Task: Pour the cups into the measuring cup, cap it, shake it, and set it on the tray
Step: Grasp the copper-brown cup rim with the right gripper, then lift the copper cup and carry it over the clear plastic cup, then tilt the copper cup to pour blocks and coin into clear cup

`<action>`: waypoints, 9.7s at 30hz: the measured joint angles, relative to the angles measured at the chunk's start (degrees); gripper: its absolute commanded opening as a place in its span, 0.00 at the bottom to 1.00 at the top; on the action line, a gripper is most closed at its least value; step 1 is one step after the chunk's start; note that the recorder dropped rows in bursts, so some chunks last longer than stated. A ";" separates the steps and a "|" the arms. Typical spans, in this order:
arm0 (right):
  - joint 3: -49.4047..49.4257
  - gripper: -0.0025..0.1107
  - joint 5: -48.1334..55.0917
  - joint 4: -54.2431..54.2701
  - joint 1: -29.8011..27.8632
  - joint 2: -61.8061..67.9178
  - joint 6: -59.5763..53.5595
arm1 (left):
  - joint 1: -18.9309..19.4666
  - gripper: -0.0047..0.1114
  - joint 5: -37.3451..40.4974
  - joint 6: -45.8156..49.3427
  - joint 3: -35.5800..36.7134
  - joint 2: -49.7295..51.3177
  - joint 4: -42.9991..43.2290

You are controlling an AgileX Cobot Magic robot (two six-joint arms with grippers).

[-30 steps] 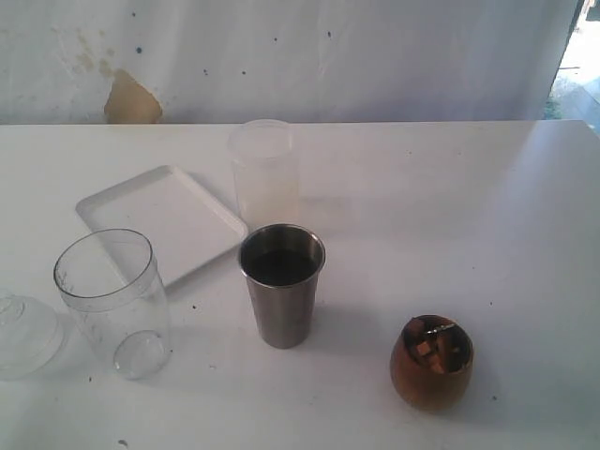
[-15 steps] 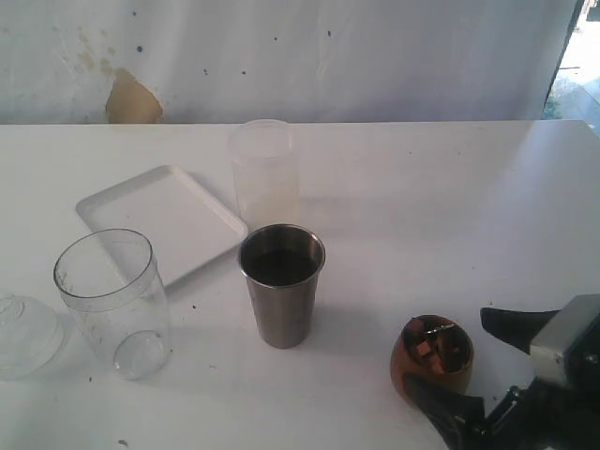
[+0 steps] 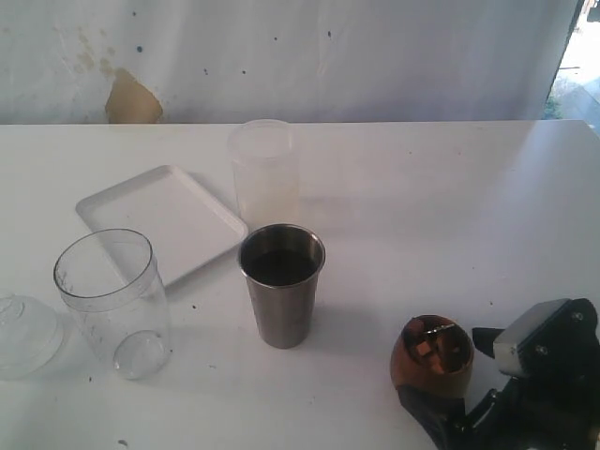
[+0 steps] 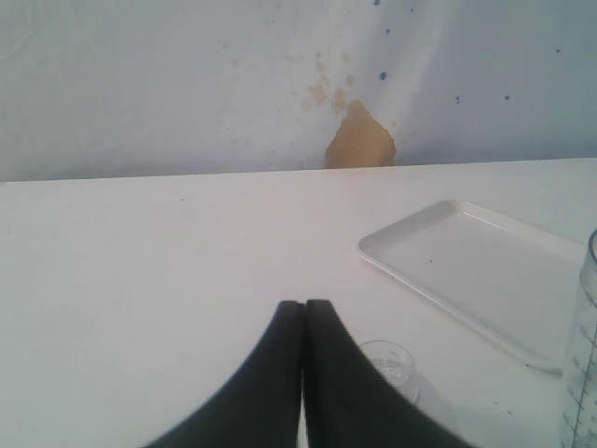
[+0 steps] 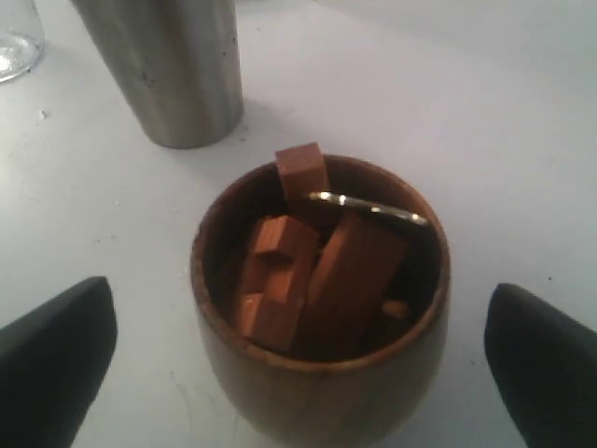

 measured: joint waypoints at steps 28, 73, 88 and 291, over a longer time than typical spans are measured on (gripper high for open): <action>-7.89 0.94 -5.74 -2.07 0.00 16.49 -2.41 | 0.00 0.05 0.00 0.00 0.00 0.00 0.00; -12.37 0.94 -14.60 -0.63 0.00 25.36 -6.89 | 0.00 0.05 0.00 0.00 0.00 0.00 0.00; -12.37 0.02 -13.33 0.39 0.00 24.90 -7.12 | 0.00 0.05 0.00 0.00 0.00 0.00 0.00; -80.61 0.02 48.05 -63.95 41.35 24.16 -33.01 | 0.00 0.05 0.00 0.00 0.00 0.00 0.00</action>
